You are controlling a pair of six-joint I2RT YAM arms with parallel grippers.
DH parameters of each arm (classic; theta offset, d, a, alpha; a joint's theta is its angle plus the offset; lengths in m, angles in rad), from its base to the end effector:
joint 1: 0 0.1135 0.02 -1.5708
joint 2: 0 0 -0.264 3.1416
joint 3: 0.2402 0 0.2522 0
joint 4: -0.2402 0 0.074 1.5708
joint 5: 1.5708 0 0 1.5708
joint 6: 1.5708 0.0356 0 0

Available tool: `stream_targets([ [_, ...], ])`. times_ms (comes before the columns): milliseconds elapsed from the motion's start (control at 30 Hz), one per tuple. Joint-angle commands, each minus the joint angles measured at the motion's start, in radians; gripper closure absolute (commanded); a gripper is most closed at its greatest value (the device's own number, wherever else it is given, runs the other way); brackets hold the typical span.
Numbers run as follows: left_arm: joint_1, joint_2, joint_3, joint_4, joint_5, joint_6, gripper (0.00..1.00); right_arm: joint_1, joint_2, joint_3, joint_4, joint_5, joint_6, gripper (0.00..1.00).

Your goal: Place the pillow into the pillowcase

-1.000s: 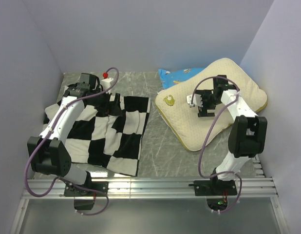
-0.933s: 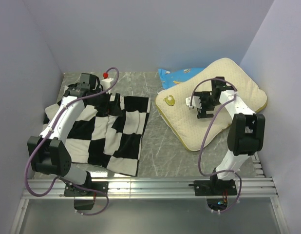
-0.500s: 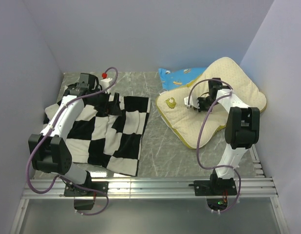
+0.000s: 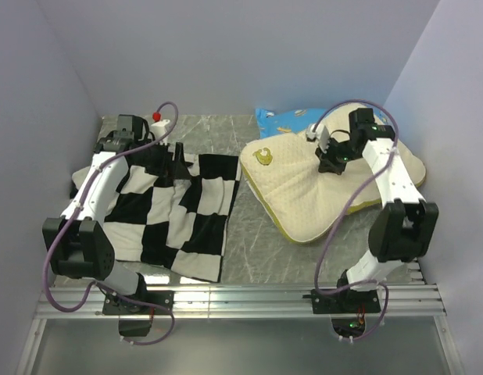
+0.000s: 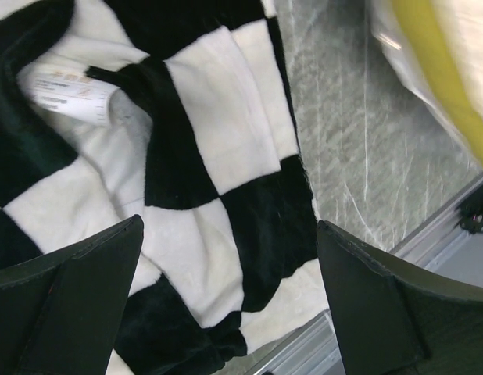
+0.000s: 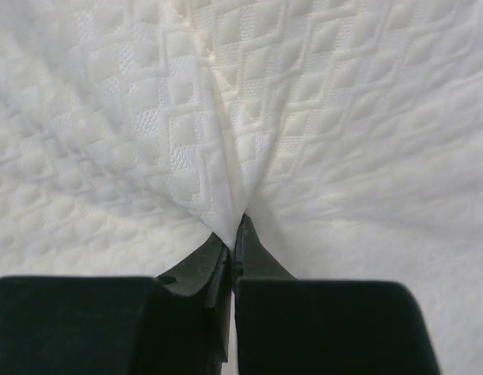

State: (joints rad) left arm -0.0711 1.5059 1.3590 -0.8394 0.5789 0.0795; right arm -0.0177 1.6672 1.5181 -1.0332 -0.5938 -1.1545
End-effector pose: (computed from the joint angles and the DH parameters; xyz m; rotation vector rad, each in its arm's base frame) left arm 0.3091 -0.0415 0.3139 0.4056 2.4406 -0.7308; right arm 0.3361 0.0140 0.3034 -1.4579 2.0058 0.3615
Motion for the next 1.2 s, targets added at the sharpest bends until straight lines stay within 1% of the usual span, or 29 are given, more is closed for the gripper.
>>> stream_targets([
  [0, 0.017, -0.052, 0.019, 0.037, -0.008, -0.046, 0.01, 0.002, -0.185, -0.031, -0.078, -0.182, 0.267, 1.0],
  [133, 0.017, -0.07, -0.023, 0.065, -0.063, -0.069, 0.01, 0.01, -0.27, -0.12, -0.033, -0.239, 0.438, 1.0],
  [167, 0.008, -0.088, -0.059, 0.075, -0.076, -0.072, 0.01, 0.013, -0.283, -0.166, -0.019, -0.247, 0.472, 1.0],
  [200, 0.002, -0.099, -0.081, 0.092, -0.092, -0.111, 0.01, 0.013, -0.315, -0.191, 0.007, -0.253, 0.53, 1.0],
  [233, -0.01, -0.111, -0.107, 0.129, -0.14, -0.119, 0.01, 0.013, -0.331, -0.215, 0.028, -0.253, 0.562, 1.0],
  [267, -0.045, -0.134, -0.154, 0.15, -0.177, -0.129, 0.01, 0.045, -0.348, -0.267, 0.056, -0.258, 0.599, 1.0],
  [300, -0.067, -0.144, -0.176, 0.17, -0.209, -0.139, 0.01, 0.053, -0.375, -0.292, 0.106, -0.262, 0.657, 1.0],
  [333, -0.084, -0.15, -0.199, 0.21, -0.265, -0.147, 0.01, 0.065, -0.388, -0.315, 0.131, -0.27, 0.682, 1.0],
  [400, -0.111, -0.154, -0.25, 0.247, -0.306, -0.196, 0.06, 0.108, -0.412, -0.372, 0.185, -0.274, 0.735, 1.0],
  [433, -0.111, -0.138, -0.262, 0.275, -0.356, -0.216, 0.14, 0.123, -0.415, -0.398, 0.241, -0.279, 0.755, 1.0],
  [500, -0.11, -0.112, -0.27, 0.28, -0.414, -0.259, 0.23, 0.168, -0.417, -0.411, 0.289, -0.29, 0.791, 1.0],
  [533, -0.11, -0.095, -0.267, 0.29, -0.45, -0.267, 0.28, 0.183, -0.416, -0.418, 0.301, -0.282, 0.802, 1.0],
  [567, -0.108, -0.089, -0.265, 0.299, -0.515, -0.27, 0.3, 0.196, -0.411, -0.42, 0.308, -0.282, 0.806, 1.0],
  [600, -0.105, -0.087, -0.264, 0.306, -0.543, -0.265, 0.33, 0.217, -0.409, -0.423, 0.318, -0.281, 0.805, 1.0],
  [633, -0.105, -0.076, -0.261, 0.31, -0.571, -0.264, 0.39, 0.226, -0.409, -0.429, 0.328, -0.278, 0.809, 1.0],
  [700, -0.104, -0.047, -0.242, 0.307, -0.599, -0.247, 0.48, 0.245, -0.402, -0.435, 0.35, -0.276, 0.828, 1.0],
  [733, -0.104, -0.011, -0.224, 0.303, -0.616, -0.245, 0.56, 0.251, -0.396, -0.435, 0.354, -0.276, 0.831, 1.0],
  [800, -0.102, 0.045, -0.207, 0.306, -0.622, -0.239, 0.57, 0.263, -0.383, -0.435, 0.37, -0.276, 0.845, 1.0],
  [933, -0.101, 0.115, -0.161, 0.338, -0.642, -0.239, 0.56, 0.283, -0.37, -0.427, 0.394, -0.279, 0.866, 1.0],
  [1033, -0.101, 0.18, -0.123, 0.347, -0.691, -0.251, 0.56, 0.292, -0.363, -0.423, 0.413, -0.291, 0.894, 1.0],
  [1167, -0.099, 0.234, -0.103, 0.385, -0.711, -0.245, 0.56, 0.309, -0.36, -0.424, 0.438, -0.299, 0.921, 1.0],
])
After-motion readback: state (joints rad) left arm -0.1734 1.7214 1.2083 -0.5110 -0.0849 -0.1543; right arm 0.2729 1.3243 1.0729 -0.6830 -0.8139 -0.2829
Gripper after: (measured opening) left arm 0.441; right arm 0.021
